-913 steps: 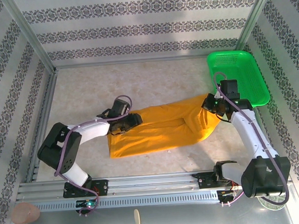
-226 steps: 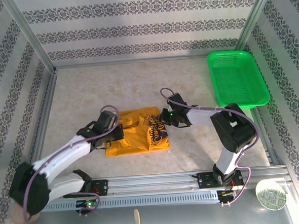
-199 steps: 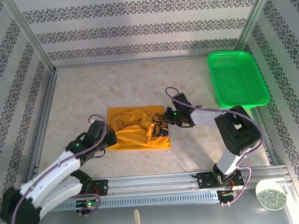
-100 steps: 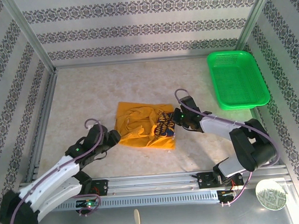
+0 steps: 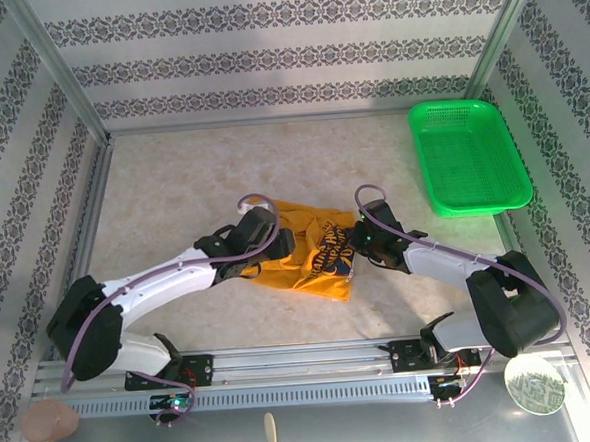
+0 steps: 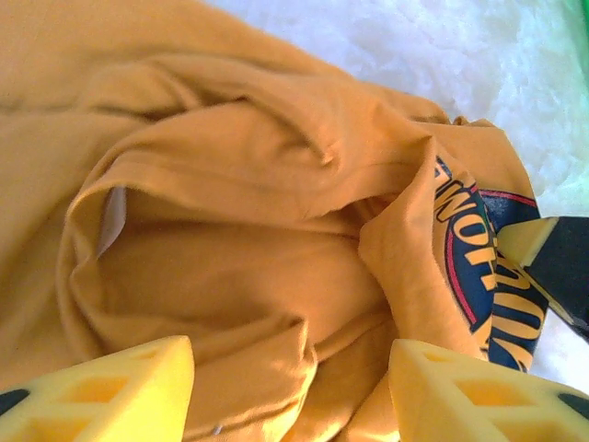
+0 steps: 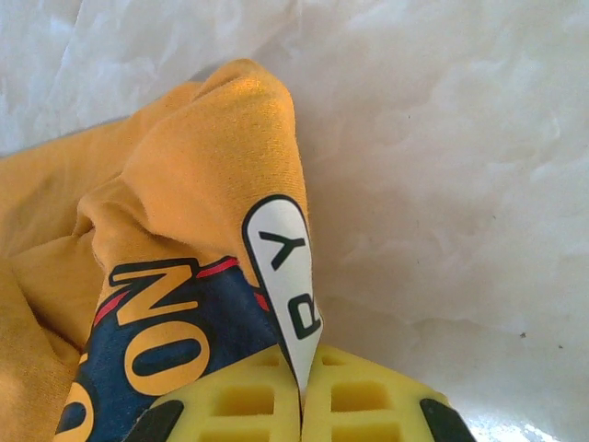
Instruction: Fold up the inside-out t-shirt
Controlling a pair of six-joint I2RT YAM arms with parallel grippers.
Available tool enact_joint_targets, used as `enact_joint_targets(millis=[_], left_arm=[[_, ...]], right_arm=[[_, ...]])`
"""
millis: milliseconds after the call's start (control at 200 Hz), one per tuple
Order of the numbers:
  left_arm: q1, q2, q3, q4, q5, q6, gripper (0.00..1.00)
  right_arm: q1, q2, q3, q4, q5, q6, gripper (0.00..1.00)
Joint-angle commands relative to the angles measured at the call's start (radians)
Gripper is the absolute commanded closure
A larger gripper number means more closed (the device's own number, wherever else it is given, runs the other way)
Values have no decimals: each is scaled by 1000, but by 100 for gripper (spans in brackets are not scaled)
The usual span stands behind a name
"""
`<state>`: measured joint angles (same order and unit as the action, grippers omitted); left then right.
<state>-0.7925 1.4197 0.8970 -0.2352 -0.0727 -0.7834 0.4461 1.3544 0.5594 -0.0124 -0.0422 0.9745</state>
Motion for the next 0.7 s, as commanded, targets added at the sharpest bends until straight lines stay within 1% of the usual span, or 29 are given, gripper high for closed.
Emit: enact_joint_targets(millis=[0, 120, 265, 295, 315, 320, 350, 380, 400, 475, 560, 629, 699], left_arm=[[-18, 69, 38, -119, -16, 136, 40], [-30, 130, 57, -124, 5, 150, 40], [-37, 179, 56, -118, -4, 145, 40], [-37, 187, 56, -116, -10, 142, 47], [-37, 190, 58, -114, -16, 141, 58], [-37, 190, 57, -114, -17, 140, 60], [-37, 190, 59, -110, -26, 138, 79], [-36, 185, 59, -109, -40, 130, 93], [-36, 178, 58, -108, -55, 123, 100], [-29, 124, 39, -108, -104, 91, 100], [-12, 25, -20, -107, -163, 32, 100], [8, -74, -93, -100, -213, -41, 100], [35, -173, -188, -75, -239, -133, 100]], right_arm=[[9, -21, -12, -20, 39, 14, 100], [9, -19, -12, -24, 42, 15, 100], [8, -13, -9, -24, 42, 17, 100], [8, -11, -6, -27, 45, 16, 100], [8, -10, -7, -30, 47, 15, 100], [8, -10, -7, -30, 47, 16, 100], [8, -8, -6, -33, 51, 16, 100], [7, -8, -6, -37, 55, 19, 100], [4, -6, -7, -41, 58, 20, 100], [-4, -5, -13, -52, 72, 30, 100], [-19, -3, -25, -59, 83, 44, 100], [-29, -4, -32, -61, 87, 49, 100], [-32, -5, -35, -67, 91, 53, 100]])
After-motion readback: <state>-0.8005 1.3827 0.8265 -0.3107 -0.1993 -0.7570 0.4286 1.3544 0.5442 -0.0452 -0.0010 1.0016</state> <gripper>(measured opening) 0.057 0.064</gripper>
